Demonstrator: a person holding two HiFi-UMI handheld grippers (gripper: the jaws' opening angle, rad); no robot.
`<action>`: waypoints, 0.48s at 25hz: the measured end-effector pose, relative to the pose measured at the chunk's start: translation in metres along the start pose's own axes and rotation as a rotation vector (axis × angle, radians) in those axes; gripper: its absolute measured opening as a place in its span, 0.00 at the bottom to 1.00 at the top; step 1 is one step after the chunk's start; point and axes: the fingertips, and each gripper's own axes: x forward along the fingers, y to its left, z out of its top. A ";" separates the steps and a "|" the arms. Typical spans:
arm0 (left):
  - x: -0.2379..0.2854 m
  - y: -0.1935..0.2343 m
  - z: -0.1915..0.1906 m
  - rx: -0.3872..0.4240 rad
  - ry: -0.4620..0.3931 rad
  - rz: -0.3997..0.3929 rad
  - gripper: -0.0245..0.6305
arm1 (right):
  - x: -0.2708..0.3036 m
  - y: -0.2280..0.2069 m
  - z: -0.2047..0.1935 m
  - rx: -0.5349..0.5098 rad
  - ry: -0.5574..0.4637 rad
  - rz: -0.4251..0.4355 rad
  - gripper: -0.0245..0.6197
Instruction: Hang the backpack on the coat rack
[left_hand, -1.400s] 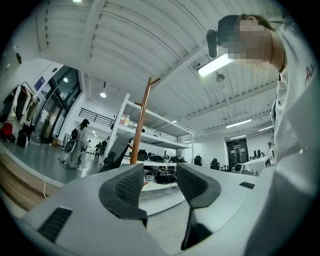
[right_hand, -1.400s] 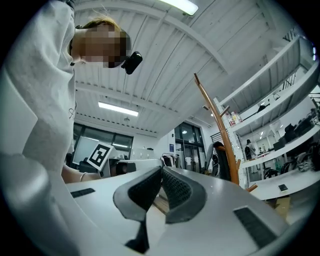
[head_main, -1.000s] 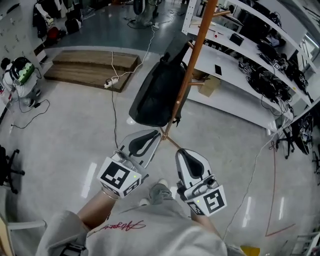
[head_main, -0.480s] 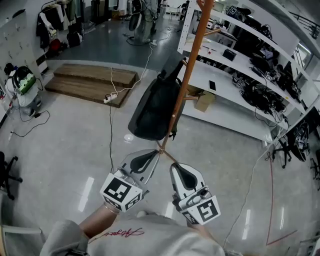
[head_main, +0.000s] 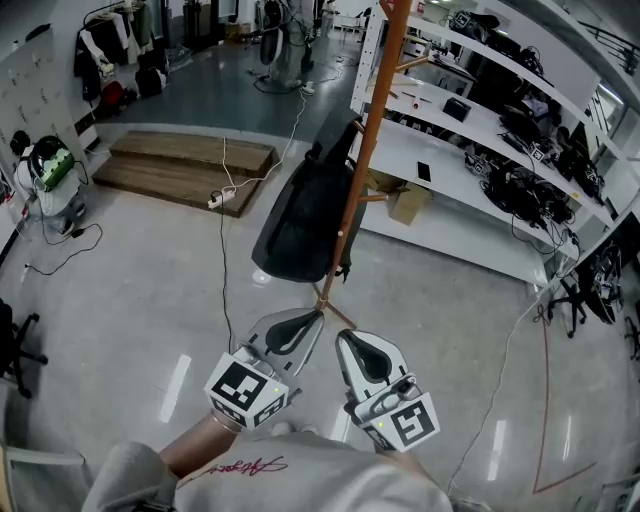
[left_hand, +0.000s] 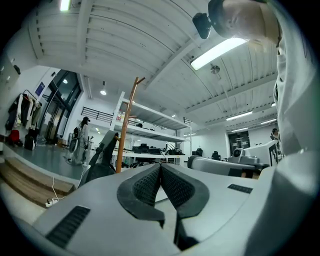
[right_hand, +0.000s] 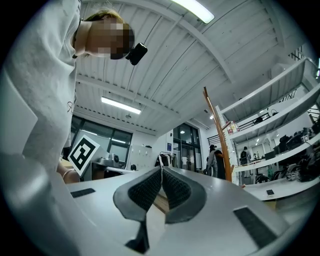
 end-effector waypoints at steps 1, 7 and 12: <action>0.001 -0.001 0.000 0.001 0.002 0.001 0.07 | 0.000 -0.002 0.001 -0.003 -0.003 0.002 0.07; 0.005 -0.004 -0.004 -0.014 0.011 0.001 0.07 | -0.006 -0.007 0.001 0.012 -0.019 0.008 0.07; 0.011 -0.010 -0.003 -0.010 0.013 -0.013 0.07 | -0.005 -0.010 -0.002 0.009 -0.012 0.011 0.07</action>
